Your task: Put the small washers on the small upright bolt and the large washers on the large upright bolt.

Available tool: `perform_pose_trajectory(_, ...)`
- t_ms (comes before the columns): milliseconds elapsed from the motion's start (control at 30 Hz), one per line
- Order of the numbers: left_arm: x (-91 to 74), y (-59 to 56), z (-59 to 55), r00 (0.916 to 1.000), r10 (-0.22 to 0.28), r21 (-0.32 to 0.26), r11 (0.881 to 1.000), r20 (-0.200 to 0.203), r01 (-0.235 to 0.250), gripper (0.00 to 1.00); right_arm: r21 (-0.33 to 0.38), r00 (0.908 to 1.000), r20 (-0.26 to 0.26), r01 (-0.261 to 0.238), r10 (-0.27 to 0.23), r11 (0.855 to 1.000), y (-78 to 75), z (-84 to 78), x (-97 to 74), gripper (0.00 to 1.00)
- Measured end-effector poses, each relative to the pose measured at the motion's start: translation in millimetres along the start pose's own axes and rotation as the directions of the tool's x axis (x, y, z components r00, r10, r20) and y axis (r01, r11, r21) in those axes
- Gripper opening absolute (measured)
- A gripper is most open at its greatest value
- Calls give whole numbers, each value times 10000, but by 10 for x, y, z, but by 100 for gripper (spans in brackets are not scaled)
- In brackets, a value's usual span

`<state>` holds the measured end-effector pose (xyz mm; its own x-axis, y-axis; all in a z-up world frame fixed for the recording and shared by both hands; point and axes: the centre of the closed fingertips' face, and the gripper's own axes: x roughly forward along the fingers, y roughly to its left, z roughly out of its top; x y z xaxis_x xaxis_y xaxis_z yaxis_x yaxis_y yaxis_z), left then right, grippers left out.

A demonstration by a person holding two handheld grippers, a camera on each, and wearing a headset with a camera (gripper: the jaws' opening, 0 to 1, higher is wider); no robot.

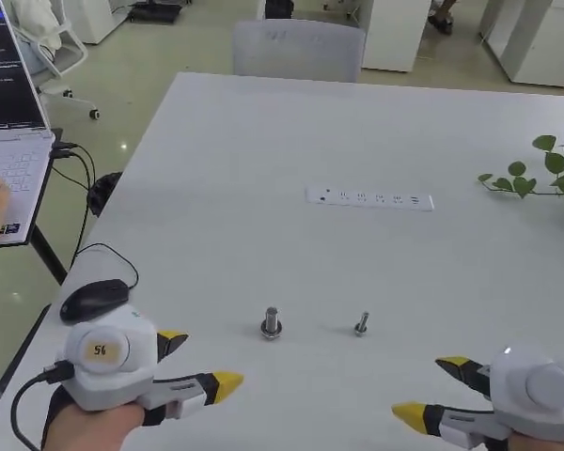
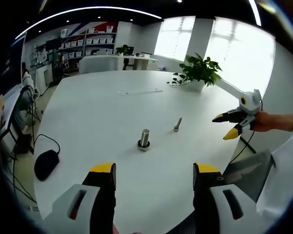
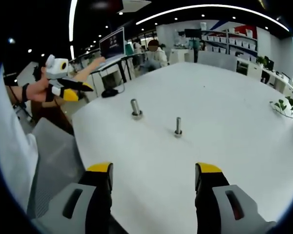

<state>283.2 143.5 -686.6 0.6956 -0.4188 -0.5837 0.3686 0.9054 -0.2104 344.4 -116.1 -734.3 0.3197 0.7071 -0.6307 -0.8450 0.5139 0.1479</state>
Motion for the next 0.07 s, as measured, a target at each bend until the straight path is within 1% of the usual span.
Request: perform_pose_trajectory(67, -8, 16, -15, 10000, 17, 1, 10000, -22, -17, 63, 43, 10000, -18, -7, 7, 10000, 5, -16, 2, 70)
